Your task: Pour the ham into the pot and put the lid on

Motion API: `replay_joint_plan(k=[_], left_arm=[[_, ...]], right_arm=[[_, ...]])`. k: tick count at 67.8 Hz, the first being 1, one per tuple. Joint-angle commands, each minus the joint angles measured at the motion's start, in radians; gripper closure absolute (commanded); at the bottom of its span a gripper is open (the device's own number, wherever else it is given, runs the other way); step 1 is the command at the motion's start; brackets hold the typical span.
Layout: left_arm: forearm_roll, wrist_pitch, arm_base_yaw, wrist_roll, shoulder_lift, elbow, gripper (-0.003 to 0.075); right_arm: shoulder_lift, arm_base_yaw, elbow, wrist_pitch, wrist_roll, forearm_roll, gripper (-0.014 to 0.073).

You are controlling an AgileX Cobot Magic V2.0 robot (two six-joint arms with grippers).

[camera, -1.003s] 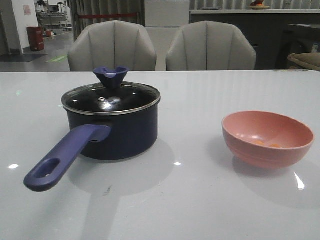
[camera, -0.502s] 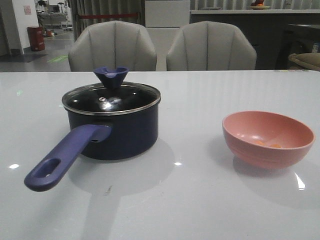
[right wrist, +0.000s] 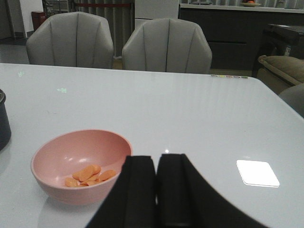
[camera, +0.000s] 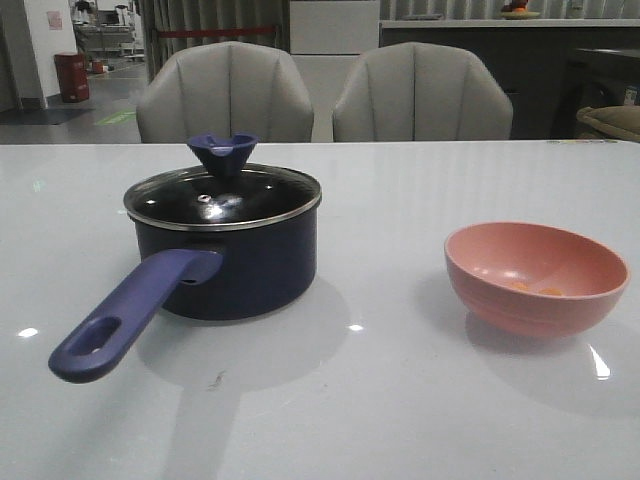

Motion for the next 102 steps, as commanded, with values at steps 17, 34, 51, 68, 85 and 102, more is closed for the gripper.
replay_joint_plan(k=[17,34,51,68,85,102], left_arm=[[-0.057,0.109,-0.113,0.024,0.383,-0.333,0.0095],[-0.051,0.116,-0.335,0.008,0.65,-0.534,0.0095],[0.093,0.303,-0.452,-0.167,0.935,-0.86,0.0095],[0.136,0.506,-0.495,-0.244,1.12,-1.135,0.0095],[0.136,0.568,-0.503,-0.315,1.183,-1.201,0.0095],[0.128,0.558,-0.503,-0.354,1.203,-1.201,0.0095]], right_arm=[[-0.018,-0.004,-0.004,-0.079,-0.005,-0.008,0.0449],[-0.018,-0.004,-0.004,-0.079,-0.005,-0.008,0.0449],[-0.018,-0.004,-0.004,-0.079,-0.005,-0.008,0.0449],[-0.019,-0.004,-0.004,-0.073,-0.005,-0.008,0.0449],[-0.019,-0.004,-0.004,-0.073,-0.005,-0.008,0.0449],[-0.019,-0.004,-0.004,-0.073,-0.005,-0.008,0.0449]])
